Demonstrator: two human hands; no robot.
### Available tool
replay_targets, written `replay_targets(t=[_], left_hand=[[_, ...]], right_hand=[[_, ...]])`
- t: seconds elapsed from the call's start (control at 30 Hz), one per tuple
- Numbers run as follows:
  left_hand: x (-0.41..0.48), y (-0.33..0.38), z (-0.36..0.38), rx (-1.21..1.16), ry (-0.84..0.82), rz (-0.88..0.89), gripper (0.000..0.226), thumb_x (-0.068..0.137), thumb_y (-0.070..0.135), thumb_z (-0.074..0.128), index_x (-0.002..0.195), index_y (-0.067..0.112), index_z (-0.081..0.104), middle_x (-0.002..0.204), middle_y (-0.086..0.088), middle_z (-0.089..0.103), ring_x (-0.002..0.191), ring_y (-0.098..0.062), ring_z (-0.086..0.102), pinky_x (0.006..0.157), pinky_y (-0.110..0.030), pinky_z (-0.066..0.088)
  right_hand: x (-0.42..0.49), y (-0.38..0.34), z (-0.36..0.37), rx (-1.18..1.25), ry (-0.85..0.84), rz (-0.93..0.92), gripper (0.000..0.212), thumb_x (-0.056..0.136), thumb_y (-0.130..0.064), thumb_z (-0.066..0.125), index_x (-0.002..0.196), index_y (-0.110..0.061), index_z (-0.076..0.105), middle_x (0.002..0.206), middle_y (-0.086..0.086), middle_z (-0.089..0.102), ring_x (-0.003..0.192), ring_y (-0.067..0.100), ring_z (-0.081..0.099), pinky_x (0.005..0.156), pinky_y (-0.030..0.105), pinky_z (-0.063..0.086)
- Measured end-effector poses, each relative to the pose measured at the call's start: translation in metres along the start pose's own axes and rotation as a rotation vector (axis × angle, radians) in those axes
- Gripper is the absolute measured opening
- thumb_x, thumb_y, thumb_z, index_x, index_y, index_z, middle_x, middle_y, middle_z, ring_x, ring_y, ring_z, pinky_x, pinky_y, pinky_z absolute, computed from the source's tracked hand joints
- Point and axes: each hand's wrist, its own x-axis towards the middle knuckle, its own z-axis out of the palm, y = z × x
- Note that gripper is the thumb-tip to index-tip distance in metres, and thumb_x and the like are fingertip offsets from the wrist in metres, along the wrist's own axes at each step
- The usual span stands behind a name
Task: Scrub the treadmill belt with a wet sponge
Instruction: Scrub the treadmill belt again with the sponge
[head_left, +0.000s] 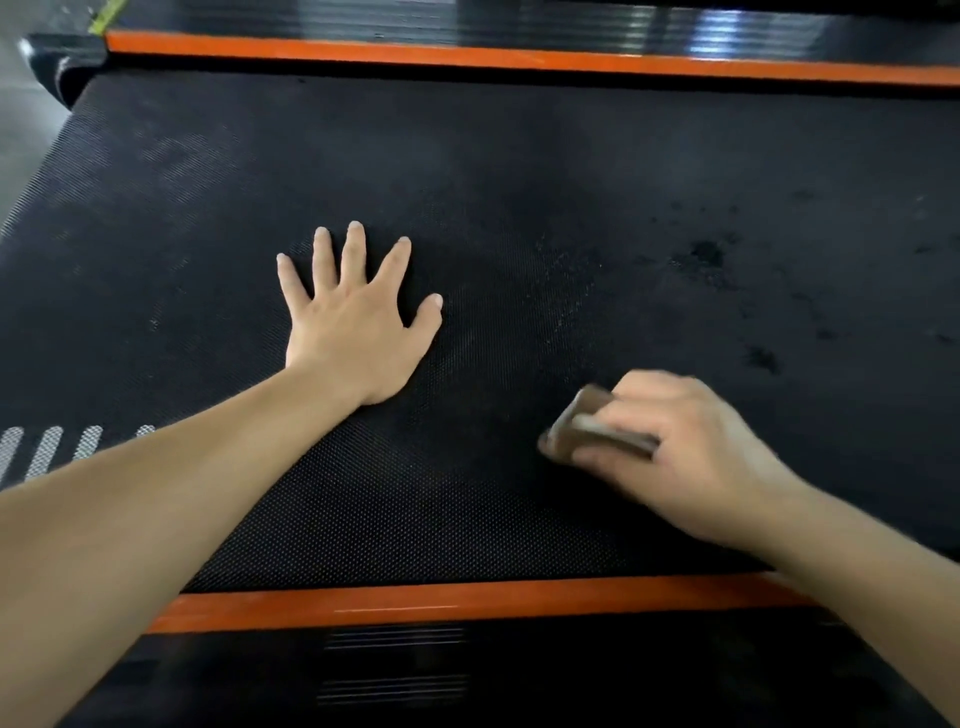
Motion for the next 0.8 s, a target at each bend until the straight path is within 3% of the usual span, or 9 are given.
replay_targets(t=[0.1,0.13,0.27,0.37,0.47,0.57,0.7,0.8], left_hand=[[0.000,0.000,0.000,-0.009,-0.006,-0.006,0.075,0.097,0.070,0.020,0.162,0.035,0.012,0.171,-0.011,0.001,0.157,-0.036,-0.009,0.122,-0.065,-0.005],[-0.001,0.001,0.000,-0.008,-0.005,-0.007,0.075,0.097,0.070,0.020,0.162,0.035,0.012,0.171,-0.010,0.001,0.157,-0.036,-0.008,0.122,-0.065,-0.005],[-0.001,0.000,-0.001,-0.006,0.003,-0.001,0.074,0.097,0.070,0.020,0.162,0.034,0.013,0.171,-0.011,0.002,0.157,-0.037,-0.007,0.122,-0.065,-0.005],[-0.001,-0.001,-0.001,-0.002,-0.001,-0.009,0.075,0.097,0.071,0.020,0.162,0.035,0.013,0.171,-0.010,0.002,0.157,-0.036,-0.007,0.122,-0.064,-0.005],[-0.002,0.001,0.000,0.000,0.000,-0.008,0.074,0.097,0.070,0.020,0.162,0.034,0.013,0.171,-0.010,0.002,0.157,-0.036,-0.007,0.123,-0.064,-0.006],[-0.003,0.001,-0.002,-0.007,-0.003,-0.009,0.073,0.098,0.070,0.022,0.162,0.034,0.014,0.171,-0.010,0.003,0.157,-0.036,-0.007,0.123,-0.064,-0.005],[-0.003,0.000,-0.005,-0.026,-0.008,-0.009,0.073,0.098,0.069,0.022,0.162,0.034,0.016,0.171,-0.009,0.003,0.157,-0.034,-0.007,0.123,-0.063,-0.006],[-0.005,0.002,-0.005,-0.049,-0.006,-0.015,0.070,0.100,0.067,0.026,0.161,0.033,0.020,0.171,-0.011,0.005,0.157,-0.034,-0.005,0.123,-0.062,-0.007]], right_hand=[[0.009,0.012,-0.007,-0.052,0.168,0.238,0.037,0.090,-0.055,0.060,0.074,-0.021,0.067,0.072,-0.008,0.047,0.070,0.016,0.053,0.060,0.036,0.044],[0.006,0.005,-0.003,-0.047,0.186,0.198,0.033,0.090,-0.051,0.062,0.074,-0.023,0.066,0.072,-0.010,0.046,0.068,0.014,0.052,0.061,0.036,0.045],[-0.030,-0.037,0.012,0.065,-0.088,-0.133,0.022,0.091,-0.053,0.061,0.087,-0.035,0.073,0.080,-0.015,0.051,0.075,0.008,0.052,0.068,0.031,0.042],[-0.026,-0.021,-0.004,-0.050,-0.151,-0.083,0.028,0.089,-0.059,0.055,0.090,-0.039,0.073,0.082,-0.016,0.053,0.080,0.007,0.053,0.071,0.033,0.039],[-0.025,-0.021,-0.005,-0.015,-0.104,-0.034,0.031,0.089,-0.061,0.053,0.090,-0.039,0.075,0.080,-0.014,0.054,0.080,0.008,0.053,0.072,0.037,0.043],[-0.031,-0.041,0.010,0.081,-0.152,-0.091,0.023,0.090,-0.056,0.060,0.091,-0.038,0.074,0.084,-0.016,0.052,0.083,0.005,0.051,0.075,0.033,0.044],[-0.038,-0.024,-0.009,0.047,-0.269,-0.075,0.027,0.090,-0.060,0.054,0.090,-0.039,0.071,0.088,-0.019,0.049,0.086,0.000,0.048,0.078,0.032,0.042],[-0.046,0.003,-0.029,0.044,-0.236,-0.042,0.026,0.087,-0.059,0.058,0.089,-0.039,0.074,0.088,-0.018,0.053,0.086,0.003,0.051,0.079,0.030,0.043]])
